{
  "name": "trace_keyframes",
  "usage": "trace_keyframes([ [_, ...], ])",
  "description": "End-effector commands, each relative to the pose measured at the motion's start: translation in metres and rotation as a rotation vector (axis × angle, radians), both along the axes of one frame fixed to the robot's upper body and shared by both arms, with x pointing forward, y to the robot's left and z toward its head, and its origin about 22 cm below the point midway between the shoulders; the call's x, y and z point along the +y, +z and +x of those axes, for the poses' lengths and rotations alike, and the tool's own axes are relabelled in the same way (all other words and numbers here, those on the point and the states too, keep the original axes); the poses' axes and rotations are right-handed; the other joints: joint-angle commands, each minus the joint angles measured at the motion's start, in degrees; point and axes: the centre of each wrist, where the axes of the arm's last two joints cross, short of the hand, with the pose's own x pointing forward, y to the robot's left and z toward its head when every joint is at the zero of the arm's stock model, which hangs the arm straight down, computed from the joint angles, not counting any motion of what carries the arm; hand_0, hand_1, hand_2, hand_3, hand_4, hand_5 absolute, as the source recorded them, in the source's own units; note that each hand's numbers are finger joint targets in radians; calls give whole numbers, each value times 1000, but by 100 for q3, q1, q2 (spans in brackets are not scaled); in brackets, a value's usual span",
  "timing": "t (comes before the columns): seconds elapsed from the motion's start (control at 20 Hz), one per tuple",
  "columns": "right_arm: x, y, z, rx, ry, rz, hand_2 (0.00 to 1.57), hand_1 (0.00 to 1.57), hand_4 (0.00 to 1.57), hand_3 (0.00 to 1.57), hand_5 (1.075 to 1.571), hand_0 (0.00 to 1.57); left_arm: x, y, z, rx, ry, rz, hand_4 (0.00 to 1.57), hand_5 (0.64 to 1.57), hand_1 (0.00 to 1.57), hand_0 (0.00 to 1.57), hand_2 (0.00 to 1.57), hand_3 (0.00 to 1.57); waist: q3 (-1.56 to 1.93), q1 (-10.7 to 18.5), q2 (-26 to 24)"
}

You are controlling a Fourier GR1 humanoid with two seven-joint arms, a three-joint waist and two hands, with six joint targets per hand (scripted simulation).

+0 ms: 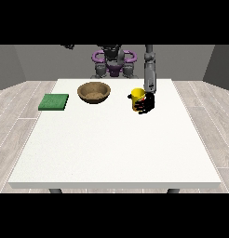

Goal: Pick the cup and pour the ball into the bowl, then pick the bowl and place it on the pad

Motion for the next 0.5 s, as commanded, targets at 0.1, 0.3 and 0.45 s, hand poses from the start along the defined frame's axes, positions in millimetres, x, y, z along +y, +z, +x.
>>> trace_keyframes([
  [0.1, -16, -6, -4, 13, -19, 16, 0, 0, 125, 0, 1559, 0, -19, -21, -6, 12, 30, 101, 1069, 1478, 1325, 1325, 1571, 1571, -11, 67, -29],
  [0.3, -29, -45, 17, 227, -56, 40, 0, 0, 152, 0, 1558, 0, -37, 3, 13, 147, 32, 235, 1105, 1500, 1342, 1342, 1571, 1571, 3, 291, -1261],
  [0.45, -32, -42, 24, 187, -76, 41, 0, 0, 189, 0, 1558, 0, -68, 14, 28, 121, 46, 308, 1119, 1499, 1360, 1360, 1571, 1571, -5, 453, -1128],
])
